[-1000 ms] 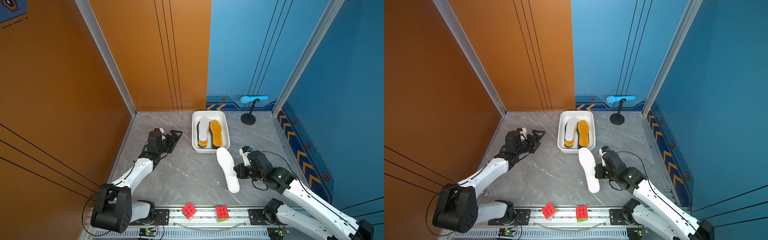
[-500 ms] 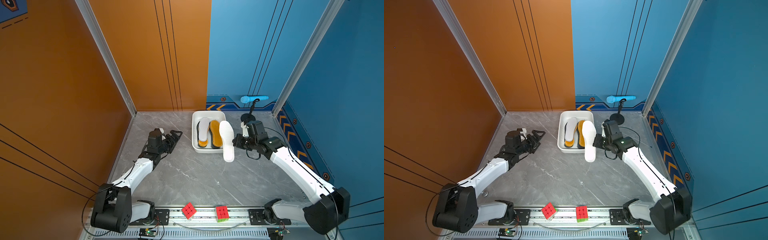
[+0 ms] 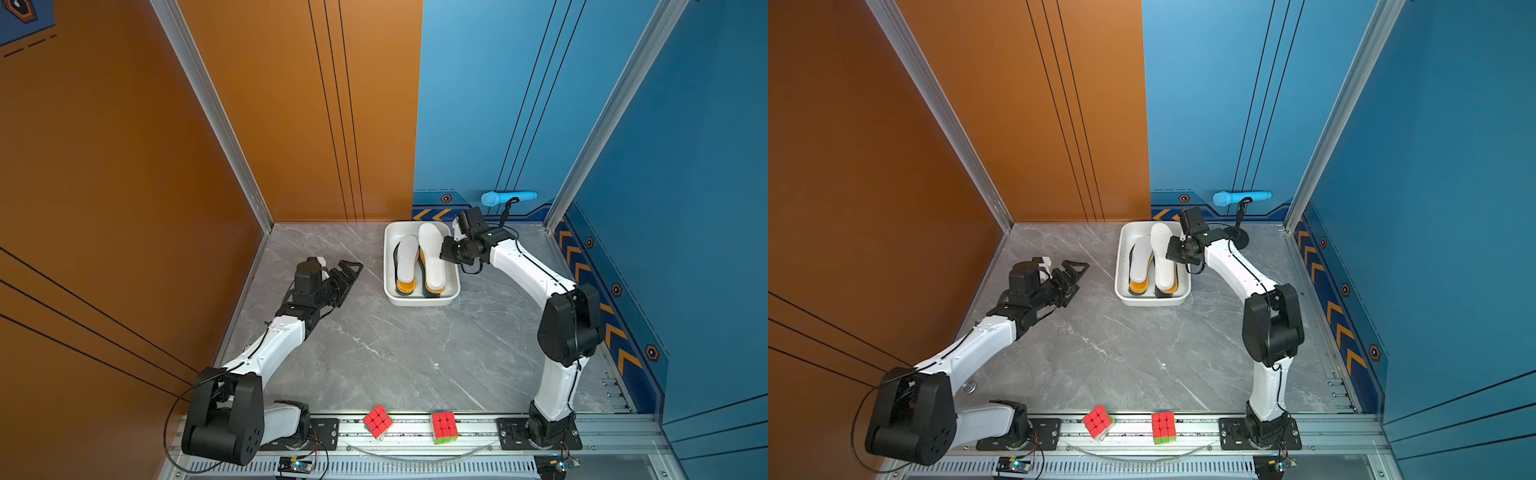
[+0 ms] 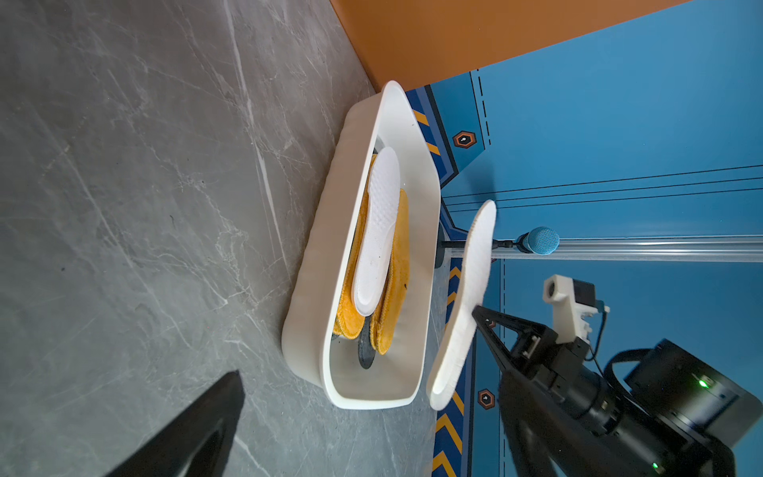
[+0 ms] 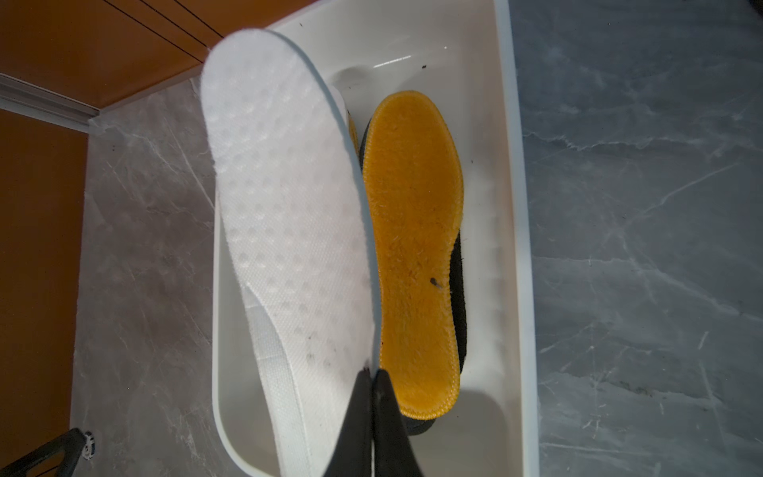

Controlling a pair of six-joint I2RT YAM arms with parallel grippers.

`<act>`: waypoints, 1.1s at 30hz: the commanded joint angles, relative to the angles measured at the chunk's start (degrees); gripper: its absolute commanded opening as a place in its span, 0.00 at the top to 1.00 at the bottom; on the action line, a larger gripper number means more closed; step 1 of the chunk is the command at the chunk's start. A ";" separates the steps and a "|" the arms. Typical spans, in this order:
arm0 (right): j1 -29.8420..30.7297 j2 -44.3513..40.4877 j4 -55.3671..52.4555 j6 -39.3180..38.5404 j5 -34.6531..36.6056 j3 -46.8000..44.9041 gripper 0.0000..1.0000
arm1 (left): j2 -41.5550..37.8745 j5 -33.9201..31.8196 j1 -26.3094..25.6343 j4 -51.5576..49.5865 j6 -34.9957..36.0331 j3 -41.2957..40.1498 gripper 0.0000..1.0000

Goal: Put the insoles into the storage box
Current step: Place the insole in the storage box.

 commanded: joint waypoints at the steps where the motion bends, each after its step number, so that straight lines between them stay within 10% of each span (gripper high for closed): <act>1: -0.59 5.13 -4.82 -2.18 0.74 4.54 1.00 | -1.55 0.98 0.66 -1.31 1.54 0.40 0.02; 19: -3.44 15.70 -5.12 -2.46 -2.43 10.38 1.00 | -1.53 1.56 2.31 -2.62 2.23 0.59 0.02; 33: -3.63 14.62 -5.03 -2.14 -1.98 10.35 0.73 | -1.86 1.68 2.32 -2.59 2.13 0.38 0.02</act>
